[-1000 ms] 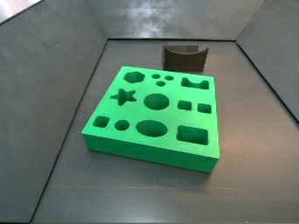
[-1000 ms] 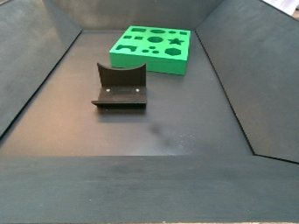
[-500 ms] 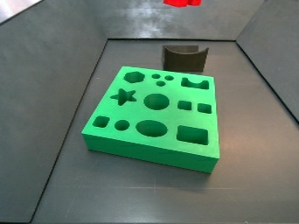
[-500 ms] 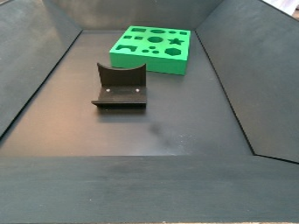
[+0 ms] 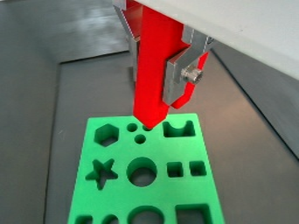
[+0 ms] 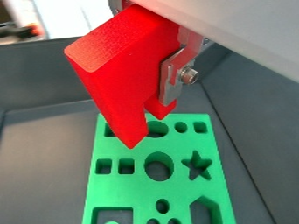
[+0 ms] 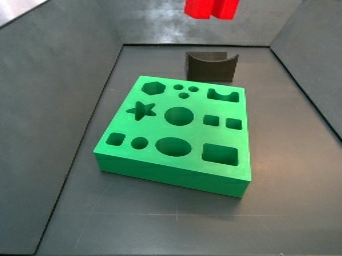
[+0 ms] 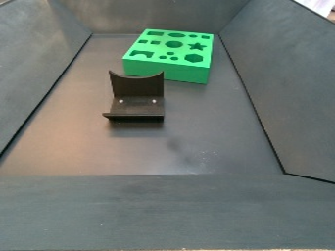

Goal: Pick up the double-square object. Move up. Place the double-square object on the fixture. Regrasp the double-square object. Move to above the board. Insert the double-square object.
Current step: Insert the double-square object.

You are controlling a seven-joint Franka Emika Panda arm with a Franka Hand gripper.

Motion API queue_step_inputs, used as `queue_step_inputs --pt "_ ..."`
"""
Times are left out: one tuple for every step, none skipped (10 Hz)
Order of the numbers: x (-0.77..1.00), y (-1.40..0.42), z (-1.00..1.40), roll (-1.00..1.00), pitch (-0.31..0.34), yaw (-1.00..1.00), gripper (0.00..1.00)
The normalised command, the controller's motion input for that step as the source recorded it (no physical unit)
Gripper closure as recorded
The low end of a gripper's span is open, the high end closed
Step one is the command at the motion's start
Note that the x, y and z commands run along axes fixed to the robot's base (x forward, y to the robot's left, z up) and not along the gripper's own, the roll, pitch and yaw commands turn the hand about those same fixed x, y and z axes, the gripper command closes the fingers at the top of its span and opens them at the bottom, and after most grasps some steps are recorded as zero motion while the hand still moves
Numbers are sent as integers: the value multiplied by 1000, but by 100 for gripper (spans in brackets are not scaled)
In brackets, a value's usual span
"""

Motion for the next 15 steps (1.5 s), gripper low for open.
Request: queue_step_inputs --pt "0 0 -177 0 0 -1000 100" --pt "0 0 -180 0 0 -1000 100" --pt "0 0 -180 0 0 -1000 100" --pt "0 0 -183 0 0 -1000 100" --pt "0 0 -183 0 0 -1000 100" --pt "0 0 -186 0 0 -1000 100" --pt "0 0 -183 0 0 -1000 100" --pt "0 0 -203 0 0 -1000 100" --pt "0 0 0 -40 0 0 100" --pt "0 -9 -20 0 0 0 100" --pt "294 -37 -340 -49 -49 -511 100" --pt "394 -57 -483 -44 -61 -666 100" --pt "477 -49 -509 -49 -61 -600 100" --pt "543 0 -429 -54 -11 -497 100" --pt "331 0 -283 -46 -9 -386 100"
